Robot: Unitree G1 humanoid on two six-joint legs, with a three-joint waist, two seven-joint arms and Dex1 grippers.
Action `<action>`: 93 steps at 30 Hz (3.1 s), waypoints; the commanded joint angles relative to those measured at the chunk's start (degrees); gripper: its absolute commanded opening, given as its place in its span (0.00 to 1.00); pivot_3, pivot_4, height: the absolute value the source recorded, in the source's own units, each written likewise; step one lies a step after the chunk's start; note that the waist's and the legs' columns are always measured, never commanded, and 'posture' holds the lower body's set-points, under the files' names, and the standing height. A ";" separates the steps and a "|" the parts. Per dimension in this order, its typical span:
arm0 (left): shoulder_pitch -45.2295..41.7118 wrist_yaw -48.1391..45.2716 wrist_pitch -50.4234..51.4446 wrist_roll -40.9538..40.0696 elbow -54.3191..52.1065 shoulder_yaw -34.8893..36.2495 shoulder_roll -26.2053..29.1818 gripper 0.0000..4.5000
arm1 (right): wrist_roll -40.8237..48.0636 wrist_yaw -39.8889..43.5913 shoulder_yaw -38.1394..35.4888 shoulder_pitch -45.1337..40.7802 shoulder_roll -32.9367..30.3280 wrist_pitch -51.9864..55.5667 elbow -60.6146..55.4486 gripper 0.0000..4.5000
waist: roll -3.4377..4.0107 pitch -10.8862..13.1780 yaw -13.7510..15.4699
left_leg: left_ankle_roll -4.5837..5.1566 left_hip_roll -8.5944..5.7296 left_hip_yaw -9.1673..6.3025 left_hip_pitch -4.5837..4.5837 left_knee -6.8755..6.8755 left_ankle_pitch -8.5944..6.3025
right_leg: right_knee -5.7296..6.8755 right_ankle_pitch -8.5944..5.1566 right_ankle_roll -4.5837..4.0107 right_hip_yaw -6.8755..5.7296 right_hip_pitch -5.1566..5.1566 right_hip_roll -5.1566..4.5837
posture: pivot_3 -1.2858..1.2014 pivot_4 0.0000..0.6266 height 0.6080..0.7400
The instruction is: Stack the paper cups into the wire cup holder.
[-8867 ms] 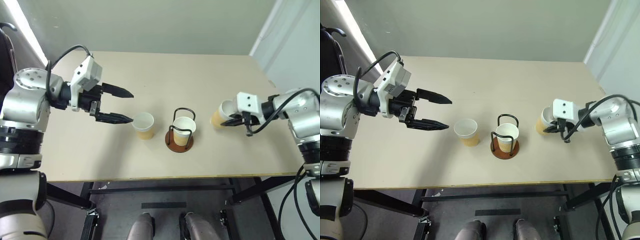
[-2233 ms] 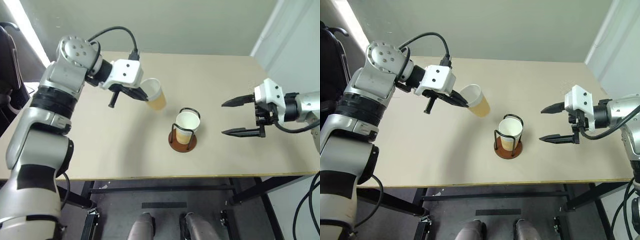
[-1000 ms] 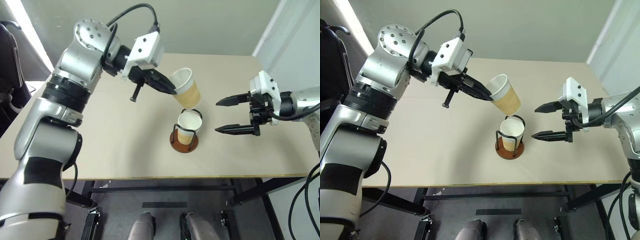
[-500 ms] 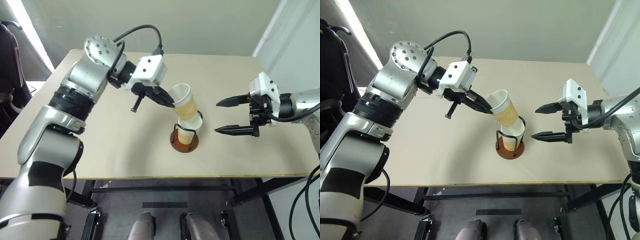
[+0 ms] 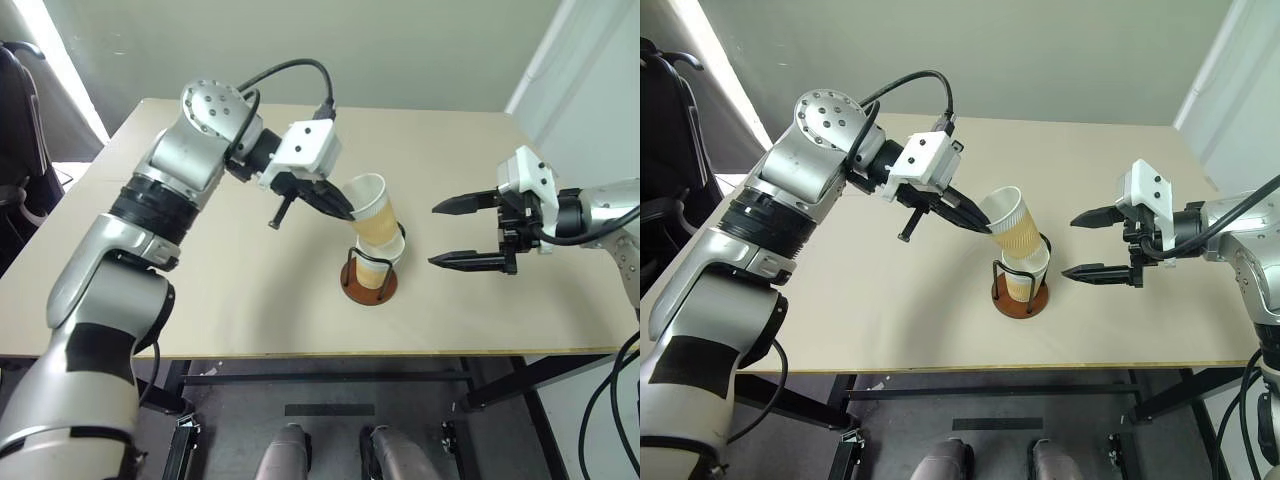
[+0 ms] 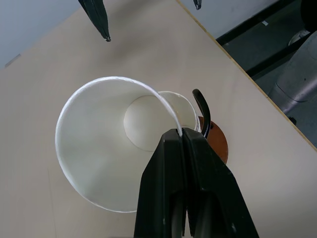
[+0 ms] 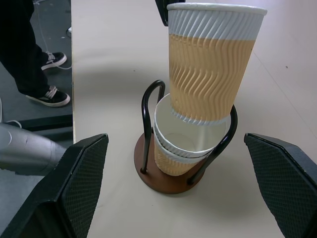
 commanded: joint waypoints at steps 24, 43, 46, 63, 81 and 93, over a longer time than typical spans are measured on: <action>1.31 -2.05 -4.66 2.87 1.76 2.55 -3.13 0.01 | 1.44 -1.44 -2.30 1.66 -0.59 -1.09 -2.13 1.00 | 0.00 0.00 0.04 | 0.00 0.00 0.00 0.00 0.02 0.00 | -0.10 0.07 0.11 0.00 0.07 0.00 | 0.52 0.24 1.00; -0.45 -2.05 -10.65 4.29 3.36 -2.11 -1.43 0.01 | 1.48 -1.24 -2.64 2.66 -1.39 -1.09 -2.22 1.00 | 0.00 0.00 0.04 | 0.01 0.00 0.00 0.00 0.03 0.00 | -0.21 0.12 0.19 0.01 0.11 0.00 | 0.52 0.24 1.00; -1.10 -2.05 -10.94 5.20 5.34 -1.21 -2.55 0.01 | 1.38 -1.10 -2.45 2.49 -1.29 -1.21 -1.88 1.00 | 0.00 0.00 0.05 | 0.01 0.00 0.00 0.00 0.03 0.00 | -0.21 0.13 0.18 0.01 0.12 0.00 | 0.52 0.24 1.00; -2.96 0.29 4.12 4.67 10.72 15.59 -5.12 0.99 | 1.64 -1.68 -3.03 2.96 -0.16 -1.73 -0.68 1.00 | 0.00 0.00 0.01 | 0.05 0.00 0.01 -0.01 0.01 -0.02 | -0.31 0.15 0.23 0.01 0.14 0.00 | 0.52 0.24 1.00; 24.08 29.85 19.51 0.94 -4.96 41.70 3.24 0.99 | -9.08 -20.21 -4.93 -4.32 16.56 -20.21 32.45 1.00 | 0.31 -0.13 -0.16 | 0.17 0.00 0.03 0.21 -0.01 0.33 | -0.25 0.49 0.00 0.01 0.19 -0.02 | 0.52 0.24 1.00; 25.98 35.37 13.31 2.27 2.55 43.68 0.80 0.99 | -14.04 -25.38 -5.96 -12.16 21.96 -35.57 57.71 1.00 | 0.33 -0.12 -0.54 | 0.38 0.00 0.01 0.21 -0.21 0.56 | -0.19 0.74 -0.39 0.05 0.02 0.00 | 0.52 0.24 1.00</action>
